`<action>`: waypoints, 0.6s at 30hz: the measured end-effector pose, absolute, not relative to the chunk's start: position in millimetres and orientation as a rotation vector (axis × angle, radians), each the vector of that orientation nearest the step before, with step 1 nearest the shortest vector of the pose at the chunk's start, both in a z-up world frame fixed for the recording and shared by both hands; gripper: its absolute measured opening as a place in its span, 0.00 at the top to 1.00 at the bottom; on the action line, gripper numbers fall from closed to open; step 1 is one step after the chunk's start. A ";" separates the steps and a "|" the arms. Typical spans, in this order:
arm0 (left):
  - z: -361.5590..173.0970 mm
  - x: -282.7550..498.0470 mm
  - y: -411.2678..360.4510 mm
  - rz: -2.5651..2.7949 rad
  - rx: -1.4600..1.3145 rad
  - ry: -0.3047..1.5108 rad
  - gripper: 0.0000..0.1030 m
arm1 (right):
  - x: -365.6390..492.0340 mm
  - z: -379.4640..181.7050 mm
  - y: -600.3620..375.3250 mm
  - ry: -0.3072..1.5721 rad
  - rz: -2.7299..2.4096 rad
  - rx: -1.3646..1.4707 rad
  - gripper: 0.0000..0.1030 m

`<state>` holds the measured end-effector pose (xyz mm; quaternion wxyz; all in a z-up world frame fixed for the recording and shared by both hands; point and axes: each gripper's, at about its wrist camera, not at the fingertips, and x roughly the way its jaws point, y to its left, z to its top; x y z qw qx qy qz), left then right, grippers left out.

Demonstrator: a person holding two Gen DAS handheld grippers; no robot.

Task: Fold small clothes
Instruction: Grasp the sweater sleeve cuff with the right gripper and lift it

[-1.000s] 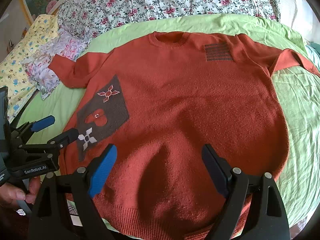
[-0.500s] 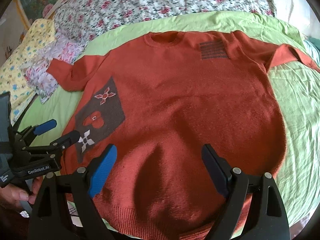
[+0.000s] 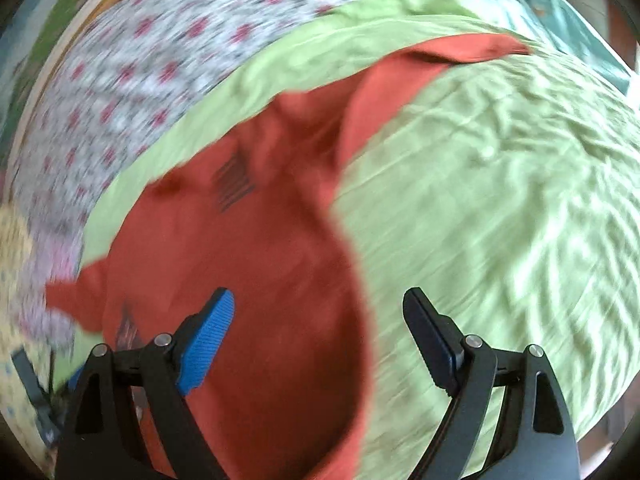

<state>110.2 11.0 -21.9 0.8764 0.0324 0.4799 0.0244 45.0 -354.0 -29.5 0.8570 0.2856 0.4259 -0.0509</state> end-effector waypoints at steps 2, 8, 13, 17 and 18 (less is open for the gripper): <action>-21.4 123.8 9.3 0.055 0.066 1.001 0.06 | 53.3 -29.0 -386.3 0.886 -0.156 0.625 0.16; -19.1 169.4 2.4 0.076 0.050 0.997 0.06 | 86.4 -33.6 -472.9 0.871 -0.292 0.727 0.16; -23.3 204.1 -4.4 0.096 0.031 1.007 0.06 | 122.6 -28.4 -545.8 0.766 -0.415 0.764 0.20; -30.4 223.1 -7.3 0.124 0.045 1.011 0.06 | 155.6 -38.4 -601.9 0.727 -0.467 0.869 0.23; -33.1 228.5 -7.9 0.128 0.039 1.017 0.06 | 164.5 -43.7 -610.9 0.732 -0.479 0.884 0.24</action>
